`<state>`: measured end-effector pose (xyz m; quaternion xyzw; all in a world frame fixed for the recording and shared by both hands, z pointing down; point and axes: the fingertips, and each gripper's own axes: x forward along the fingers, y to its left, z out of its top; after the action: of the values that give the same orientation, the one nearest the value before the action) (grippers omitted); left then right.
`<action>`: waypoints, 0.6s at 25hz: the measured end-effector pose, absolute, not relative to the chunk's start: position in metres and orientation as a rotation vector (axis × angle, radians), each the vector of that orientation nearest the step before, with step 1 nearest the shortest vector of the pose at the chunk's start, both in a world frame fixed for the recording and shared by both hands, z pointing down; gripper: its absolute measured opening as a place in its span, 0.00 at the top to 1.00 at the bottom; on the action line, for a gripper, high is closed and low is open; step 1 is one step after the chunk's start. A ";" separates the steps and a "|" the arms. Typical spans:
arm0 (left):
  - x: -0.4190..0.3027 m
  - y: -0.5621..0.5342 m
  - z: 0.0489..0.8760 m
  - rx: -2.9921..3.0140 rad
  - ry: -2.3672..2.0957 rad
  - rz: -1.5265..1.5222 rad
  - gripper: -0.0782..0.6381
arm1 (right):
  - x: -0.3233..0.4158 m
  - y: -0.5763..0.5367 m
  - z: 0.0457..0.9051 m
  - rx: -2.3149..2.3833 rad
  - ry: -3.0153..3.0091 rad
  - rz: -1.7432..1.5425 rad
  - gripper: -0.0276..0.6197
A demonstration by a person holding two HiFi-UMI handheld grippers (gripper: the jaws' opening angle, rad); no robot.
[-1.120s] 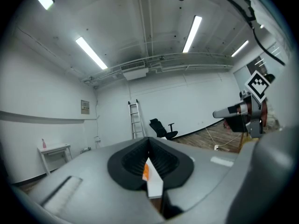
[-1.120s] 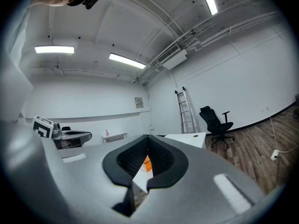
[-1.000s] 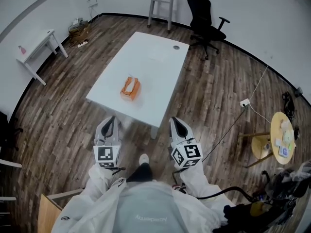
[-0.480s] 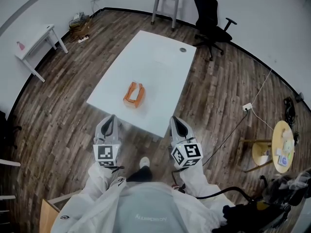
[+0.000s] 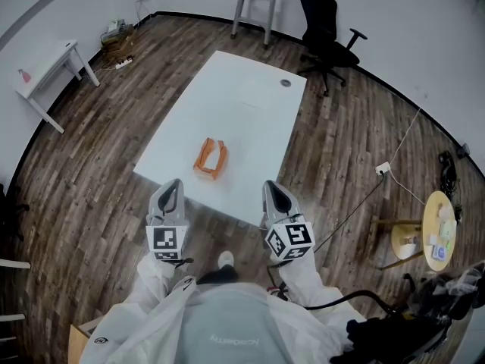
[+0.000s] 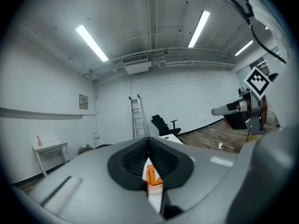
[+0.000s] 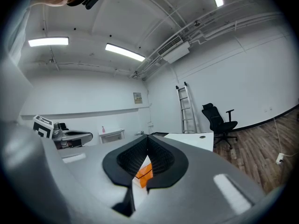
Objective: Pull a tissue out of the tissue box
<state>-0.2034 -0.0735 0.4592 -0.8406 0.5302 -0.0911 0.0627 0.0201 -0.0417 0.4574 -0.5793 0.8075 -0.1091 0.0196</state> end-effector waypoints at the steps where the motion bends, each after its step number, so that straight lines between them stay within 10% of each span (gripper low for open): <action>1: -0.205 -0.076 0.461 -2.547 1.600 -0.275 0.89 | 0.018 -0.044 0.457 -1.799 2.507 -0.337 0.95; 15: -0.205 -0.101 0.459 -2.572 1.560 -0.220 0.89 | 0.008 -0.063 0.449 -1.845 2.498 -0.293 0.95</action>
<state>-0.2053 -0.1013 0.4590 -0.8511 0.5161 -0.0727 0.0628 0.0084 -0.0632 0.4493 -0.5914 0.8008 -0.0941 0.0114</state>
